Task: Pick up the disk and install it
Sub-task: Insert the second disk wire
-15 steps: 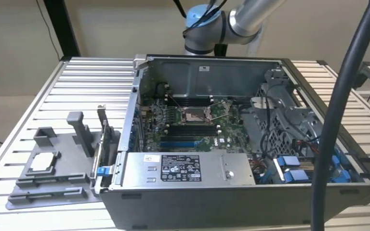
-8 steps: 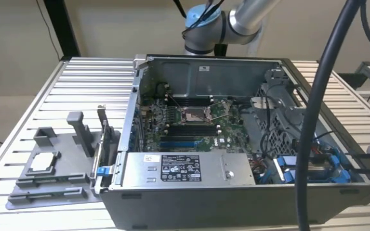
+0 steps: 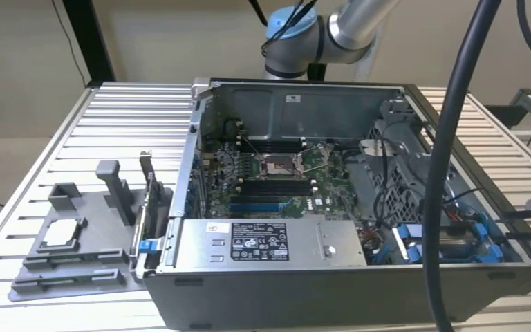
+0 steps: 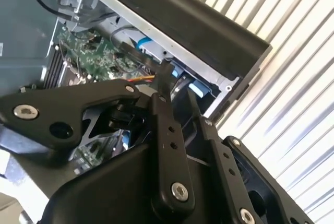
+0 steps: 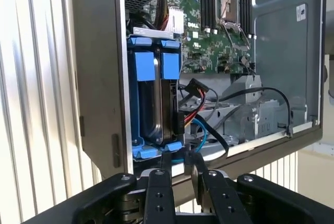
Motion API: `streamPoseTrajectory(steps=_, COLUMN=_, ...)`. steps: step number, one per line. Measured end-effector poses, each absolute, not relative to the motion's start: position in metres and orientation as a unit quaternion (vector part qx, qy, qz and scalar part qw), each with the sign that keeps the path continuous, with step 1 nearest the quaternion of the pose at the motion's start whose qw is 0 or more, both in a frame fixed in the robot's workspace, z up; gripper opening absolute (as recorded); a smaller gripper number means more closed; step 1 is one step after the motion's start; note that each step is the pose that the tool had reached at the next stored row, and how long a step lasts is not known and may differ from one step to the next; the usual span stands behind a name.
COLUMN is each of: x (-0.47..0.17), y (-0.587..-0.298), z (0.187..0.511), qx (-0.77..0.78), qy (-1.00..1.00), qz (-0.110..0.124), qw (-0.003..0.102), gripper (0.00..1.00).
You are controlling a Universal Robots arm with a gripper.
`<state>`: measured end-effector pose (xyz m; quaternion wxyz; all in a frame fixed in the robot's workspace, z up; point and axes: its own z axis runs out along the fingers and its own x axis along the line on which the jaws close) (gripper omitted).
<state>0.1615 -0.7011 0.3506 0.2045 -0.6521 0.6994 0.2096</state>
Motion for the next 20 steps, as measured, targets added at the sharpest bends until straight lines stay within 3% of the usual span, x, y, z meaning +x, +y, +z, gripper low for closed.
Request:
streamPoseTrajectory(steps=9, x=0.162, y=-0.685, z=0.346, qx=-0.652, qy=0.699, qz=0.21, qw=0.205, gripper=1.0)
streamPoseTrajectory(steps=20, x=0.163, y=-0.685, z=0.352, qx=-0.652, qy=0.7, qz=0.211, qw=0.203, gripper=1.0)
